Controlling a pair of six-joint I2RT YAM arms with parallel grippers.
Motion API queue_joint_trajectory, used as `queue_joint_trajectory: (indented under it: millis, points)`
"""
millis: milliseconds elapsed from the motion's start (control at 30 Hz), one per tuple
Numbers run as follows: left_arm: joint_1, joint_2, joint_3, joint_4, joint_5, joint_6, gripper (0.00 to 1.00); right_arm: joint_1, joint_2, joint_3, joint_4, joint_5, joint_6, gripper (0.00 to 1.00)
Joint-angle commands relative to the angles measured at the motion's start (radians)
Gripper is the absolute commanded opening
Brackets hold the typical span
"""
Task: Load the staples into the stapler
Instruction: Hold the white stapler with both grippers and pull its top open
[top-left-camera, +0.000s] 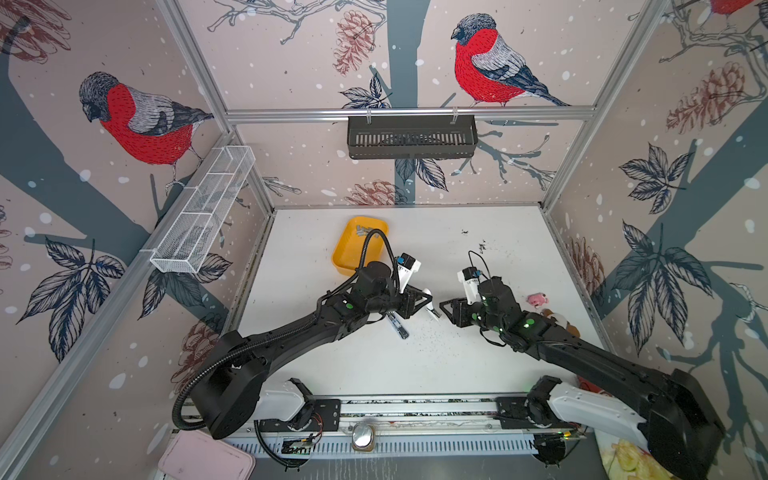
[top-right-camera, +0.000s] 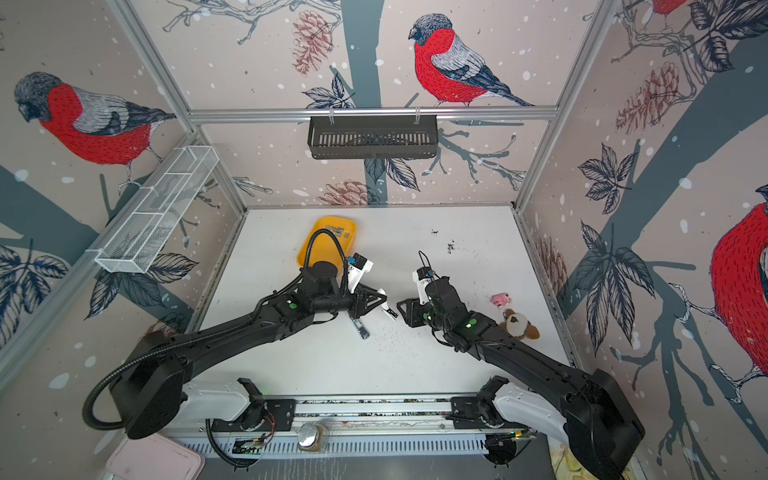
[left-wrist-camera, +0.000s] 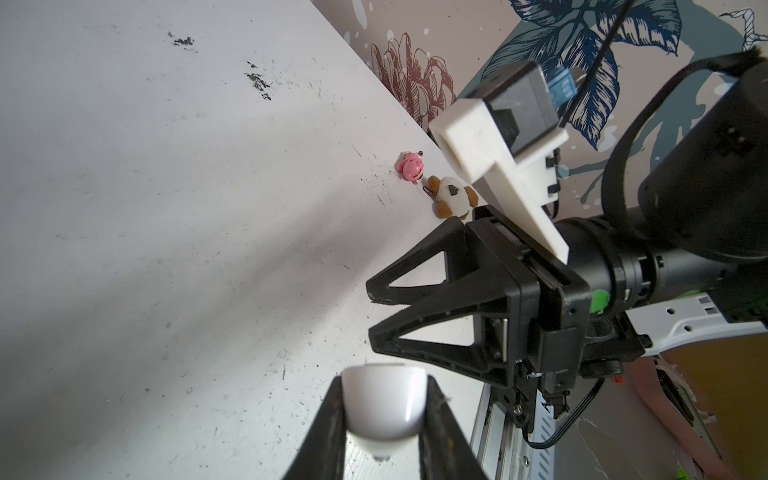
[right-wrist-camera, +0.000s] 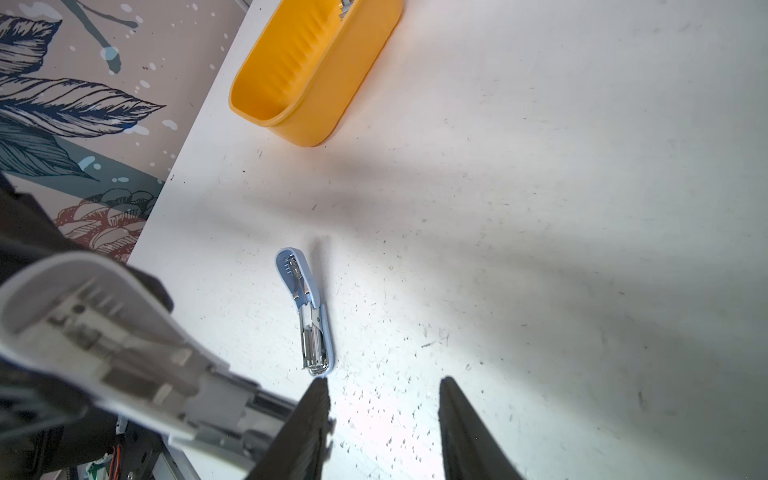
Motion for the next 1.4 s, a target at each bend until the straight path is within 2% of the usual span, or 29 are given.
queue_joint_trajectory:
  millis: [0,133,233,367,433,533,733,867,1200,1367]
  points:
    - [0.031,-0.028,-0.004,0.017,0.124,0.063,0.11,-0.032,-0.053,-0.011,0.026,-0.056,-0.026,0.45]
    - [0.098,-0.081,-0.007,-0.024,0.328,0.141,0.13,-0.143,-0.183,-0.051,0.126,-0.315,-0.053,0.47]
    - [0.137,-0.118,0.022,-0.06,0.475,0.156,0.14,-0.204,-0.245,-0.055,0.196,-0.521,-0.065,0.55]
    - [0.156,-0.14,0.095,-0.177,0.6,0.228,0.15,-0.219,-0.265,-0.012,0.246,-0.699,-0.074,0.61]
    - [0.164,-0.136,0.119,-0.178,0.678,0.223,0.15,-0.199,-0.258,0.018,0.257,-0.753,-0.086,0.62]
    - [0.165,-0.12,0.151,-0.17,0.758,0.202,0.15,-0.125,-0.246,0.077,0.196,-0.72,-0.152,0.62]
    - [0.164,-0.099,0.196,-0.189,0.792,0.213,0.15,0.01,-0.187,0.127,0.158,-0.6,-0.207,0.62]
    - [0.164,-0.096,0.207,-0.208,0.786,0.228,0.15,0.038,-0.151,0.138,0.165,-0.566,-0.216,0.61]
    - [0.164,-0.086,0.194,-0.187,0.761,0.215,0.14,0.102,-0.086,0.178,0.183,-0.546,-0.228,0.42]
    - [0.165,-0.095,0.182,-0.172,0.752,0.205,0.15,0.11,-0.074,0.183,0.174,-0.509,-0.23,0.23]
